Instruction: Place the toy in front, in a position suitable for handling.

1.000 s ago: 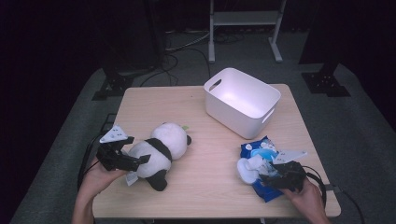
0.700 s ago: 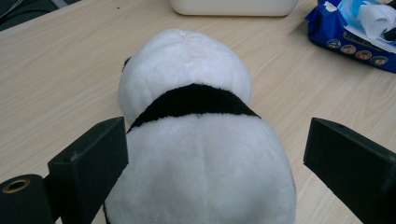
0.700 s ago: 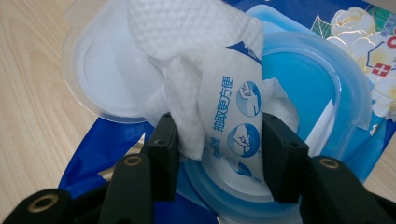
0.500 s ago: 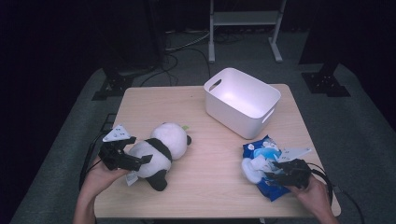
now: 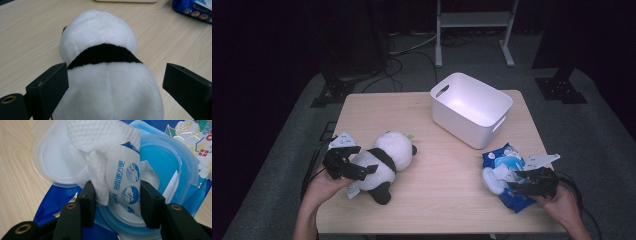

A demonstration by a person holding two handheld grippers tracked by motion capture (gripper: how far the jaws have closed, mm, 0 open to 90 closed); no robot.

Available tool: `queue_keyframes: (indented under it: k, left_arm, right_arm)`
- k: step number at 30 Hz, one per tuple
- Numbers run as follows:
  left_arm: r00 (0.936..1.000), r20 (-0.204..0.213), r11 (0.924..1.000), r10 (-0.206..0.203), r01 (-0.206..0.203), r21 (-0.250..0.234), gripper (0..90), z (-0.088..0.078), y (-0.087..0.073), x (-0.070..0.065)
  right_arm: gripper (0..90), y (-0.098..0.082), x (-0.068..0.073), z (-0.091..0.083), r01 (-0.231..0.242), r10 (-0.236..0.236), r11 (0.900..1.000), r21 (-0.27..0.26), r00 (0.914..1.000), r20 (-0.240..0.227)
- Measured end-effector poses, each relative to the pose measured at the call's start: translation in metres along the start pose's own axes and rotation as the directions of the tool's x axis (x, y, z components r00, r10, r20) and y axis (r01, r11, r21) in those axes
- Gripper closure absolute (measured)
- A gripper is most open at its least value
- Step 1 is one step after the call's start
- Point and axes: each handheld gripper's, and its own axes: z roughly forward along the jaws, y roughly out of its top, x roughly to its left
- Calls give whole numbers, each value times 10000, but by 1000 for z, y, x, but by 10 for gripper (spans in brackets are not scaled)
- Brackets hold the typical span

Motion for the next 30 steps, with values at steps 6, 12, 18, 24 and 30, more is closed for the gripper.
queue_keyframes:
  k: [6, 12, 18, 24, 30]
  left_arm:
    - [9998, 45, 9988, -215, 213, 439, 52, 14, 5, 9]
    - [9992, 143, 9958, -386, 373, 840, 56, 28, 12, 14]
    - [9987, 151, 9899, -487, 462, 1344, 92, 43, 18, 14]
    - [9988, -67, 9814, -480, 484, 1860, 122, 55, 20, 13]
    - [9994, -143, 9785, -329, 352, 2031, 204, 63, 20, 13]
  right_arm:
    - [515, -7, -6, -4, -147, 148, 9998, -132, 9999, 27]
    - [439, -7, -6, -4, -276, 275, 9995, -140, 9996, -97]
    - [275, -5, 0, -3, -429, 421, 9987, -280, 9987, -303]
    - [248, -6, 0, -13, -617, 605, 9964, -589, 9979, -221]
    - [248, -5, 1, -19, -654, 642, 9949, -774, 9978, -185]
